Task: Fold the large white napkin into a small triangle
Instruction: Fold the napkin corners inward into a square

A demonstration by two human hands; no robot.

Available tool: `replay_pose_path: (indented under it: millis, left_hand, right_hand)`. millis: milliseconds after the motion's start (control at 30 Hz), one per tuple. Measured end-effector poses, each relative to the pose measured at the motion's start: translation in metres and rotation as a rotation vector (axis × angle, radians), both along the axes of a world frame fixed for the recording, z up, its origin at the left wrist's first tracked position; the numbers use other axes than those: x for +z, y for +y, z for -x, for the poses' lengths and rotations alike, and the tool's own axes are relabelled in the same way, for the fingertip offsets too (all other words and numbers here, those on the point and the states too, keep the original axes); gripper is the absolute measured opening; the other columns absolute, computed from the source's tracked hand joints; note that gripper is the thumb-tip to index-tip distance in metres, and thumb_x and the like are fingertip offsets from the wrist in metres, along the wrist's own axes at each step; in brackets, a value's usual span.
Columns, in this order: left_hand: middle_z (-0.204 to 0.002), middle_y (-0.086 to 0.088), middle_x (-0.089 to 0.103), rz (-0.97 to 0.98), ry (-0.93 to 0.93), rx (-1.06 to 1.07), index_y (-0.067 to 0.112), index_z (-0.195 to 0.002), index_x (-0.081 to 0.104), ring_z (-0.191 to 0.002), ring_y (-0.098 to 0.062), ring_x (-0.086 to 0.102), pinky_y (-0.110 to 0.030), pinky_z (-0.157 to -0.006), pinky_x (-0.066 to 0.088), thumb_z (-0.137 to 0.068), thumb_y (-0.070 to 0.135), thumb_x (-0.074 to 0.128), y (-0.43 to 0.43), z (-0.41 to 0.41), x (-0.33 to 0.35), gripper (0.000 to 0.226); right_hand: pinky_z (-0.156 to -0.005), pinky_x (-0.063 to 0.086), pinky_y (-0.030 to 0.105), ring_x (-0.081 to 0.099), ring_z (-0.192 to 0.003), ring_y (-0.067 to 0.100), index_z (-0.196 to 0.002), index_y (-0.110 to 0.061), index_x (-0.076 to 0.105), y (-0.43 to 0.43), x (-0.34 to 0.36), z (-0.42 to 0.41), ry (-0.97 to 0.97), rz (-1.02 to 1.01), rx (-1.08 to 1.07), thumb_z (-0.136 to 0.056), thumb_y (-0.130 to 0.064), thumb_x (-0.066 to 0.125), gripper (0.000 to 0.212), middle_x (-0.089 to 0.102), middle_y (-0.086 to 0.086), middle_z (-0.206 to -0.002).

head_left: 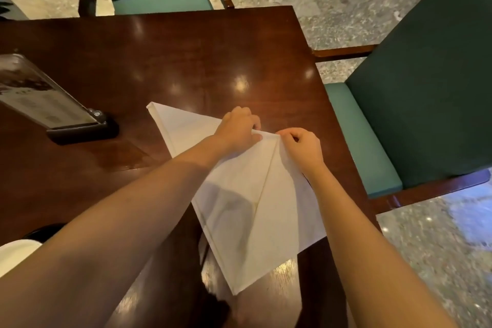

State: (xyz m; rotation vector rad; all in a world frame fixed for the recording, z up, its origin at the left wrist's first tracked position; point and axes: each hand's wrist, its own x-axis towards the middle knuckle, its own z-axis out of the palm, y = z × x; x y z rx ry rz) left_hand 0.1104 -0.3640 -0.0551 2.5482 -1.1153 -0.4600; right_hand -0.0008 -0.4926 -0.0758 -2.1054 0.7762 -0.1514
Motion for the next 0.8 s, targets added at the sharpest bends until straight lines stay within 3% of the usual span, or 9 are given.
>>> replay_pose_path:
  millis: [100, 233, 333, 467, 633, 800]
  left_hand:
    - [-0.099, -0.002, 0.050, -0.015, 0.022, -0.023, 0.019, -0.089, 0.060, -0.104, -0.024, 0.043, -0.033, -0.088, 0.031, -0.087, 0.026, 0.055, -0.002, -0.002, 0.000, 0.009]
    - [-0.100, -0.001, 0.056, 0.015, 0.025, -0.024, 0.021, -0.086, 0.056, -0.100, -0.022, 0.045, -0.035, -0.088, 0.032, -0.087, 0.024, 0.053, -0.001, -0.002, -0.001, 0.004]
    - [-0.097, 0.000, 0.061, 0.022, 0.016, -0.043, 0.023, -0.083, 0.054, -0.094, -0.022, 0.051, -0.035, -0.082, 0.037, -0.088, 0.024, 0.053, 0.001, -0.001, 0.000, 0.005]
    - [-0.092, 0.000, 0.065, -0.096, -0.041, -0.107, 0.020, -0.089, 0.060, -0.085, -0.023, 0.057, -0.028, -0.063, 0.039, -0.085, 0.028, 0.056, 0.008, -0.011, 0.012, 0.009]
    - [-0.092, 0.003, 0.066, -0.159, -0.014, -0.197, 0.017, -0.099, 0.068, -0.081, -0.018, 0.056, -0.025, -0.064, 0.037, -0.083, 0.017, 0.060, 0.026, -0.009, 0.052, 0.018]
    - [-0.108, -0.007, 0.065, -0.228, -0.132, -0.105, 0.019, -0.104, 0.068, -0.099, -0.031, 0.060, -0.035, -0.074, 0.048, -0.083, 0.006, 0.050, 0.027, 0.043, 0.066, 0.030]
  right_hand:
    - [-0.085, 0.048, 0.032, 0.060, -0.095, 0.015, -0.094, -0.015, 0.074, -0.003, 0.003, 0.002, -0.001, -0.044, 0.038, -0.091, -0.017, 0.048, 0.026, 0.067, -0.005, -0.099]
    - [-0.075, 0.048, 0.028, 0.059, -0.082, 0.010, -0.086, -0.019, 0.074, 0.000, 0.003, 0.001, -0.016, -0.070, 0.015, -0.085, -0.017, 0.057, 0.017, 0.068, -0.008, -0.086]
    - [-0.080, 0.050, 0.034, 0.059, -0.078, 0.011, -0.078, -0.017, 0.073, 0.007, -0.001, -0.001, -0.041, -0.028, -0.068, -0.083, -0.015, 0.059, 0.015, 0.067, -0.008, -0.078]
    - [-0.085, 0.047, 0.047, 0.058, -0.081, 0.016, -0.066, -0.014, 0.068, 0.019, -0.011, -0.002, -0.105, 0.051, -0.173, -0.078, -0.017, 0.056, 0.016, 0.066, -0.005, -0.076]
    - [-0.087, 0.045, 0.048, 0.058, -0.082, 0.019, -0.070, -0.010, 0.068, 0.021, -0.011, -0.003, -0.114, 0.051, -0.193, -0.079, -0.016, 0.058, 0.016, 0.067, -0.001, -0.077]
    - [-0.088, 0.045, 0.047, 0.058, -0.086, 0.018, -0.070, -0.015, 0.069, 0.020, -0.009, -0.002, -0.091, 0.072, -0.176, -0.079, -0.019, 0.058, 0.014, 0.067, -0.006, -0.080]
